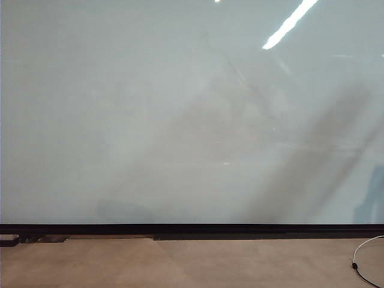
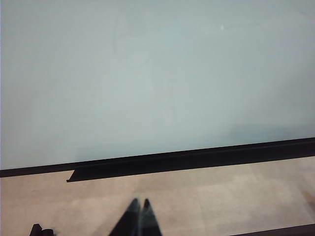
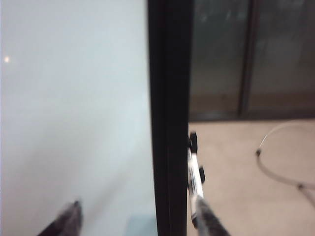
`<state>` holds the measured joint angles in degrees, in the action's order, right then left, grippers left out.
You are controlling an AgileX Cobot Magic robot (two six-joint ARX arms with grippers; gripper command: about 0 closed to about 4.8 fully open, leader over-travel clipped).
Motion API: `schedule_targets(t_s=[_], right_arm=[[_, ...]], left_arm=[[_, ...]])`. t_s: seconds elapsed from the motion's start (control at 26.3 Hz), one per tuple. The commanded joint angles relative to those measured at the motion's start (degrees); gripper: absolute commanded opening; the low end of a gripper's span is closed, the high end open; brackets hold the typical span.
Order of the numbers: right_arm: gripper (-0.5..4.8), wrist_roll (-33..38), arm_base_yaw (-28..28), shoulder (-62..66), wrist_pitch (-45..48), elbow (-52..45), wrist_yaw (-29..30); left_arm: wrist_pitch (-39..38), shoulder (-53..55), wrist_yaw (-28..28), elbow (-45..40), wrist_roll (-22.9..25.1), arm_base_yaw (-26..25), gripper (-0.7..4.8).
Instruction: Pick up the pen on the shelf to the right of the whiteboard and draw a triangle.
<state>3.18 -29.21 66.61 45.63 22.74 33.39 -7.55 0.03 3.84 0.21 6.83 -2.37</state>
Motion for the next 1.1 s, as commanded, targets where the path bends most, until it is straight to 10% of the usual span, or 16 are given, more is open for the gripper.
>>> schedule_targets(t_s=[0.04, 0.23, 1.1], right_arm=[[3.27, -0.02, 0.57, 12.33, 10.25, 2.19, 4.5], [3.29, 1.31, 0.98, 31.34, 35.28, 2.25, 0.55], [3.37, -4.72, 1.16, 47.47, 35.41, 15.06, 1.55]], left_arm=[[0.44, -0.02, 0.02, 0.22, 0.04, 0.02, -0.05], [0.33, -0.02, 0.0, 0.2, 0.04, 0.02, -0.05], [0.33, -0.02, 0.02, 0.2, 0.04, 0.02, -0.05]])
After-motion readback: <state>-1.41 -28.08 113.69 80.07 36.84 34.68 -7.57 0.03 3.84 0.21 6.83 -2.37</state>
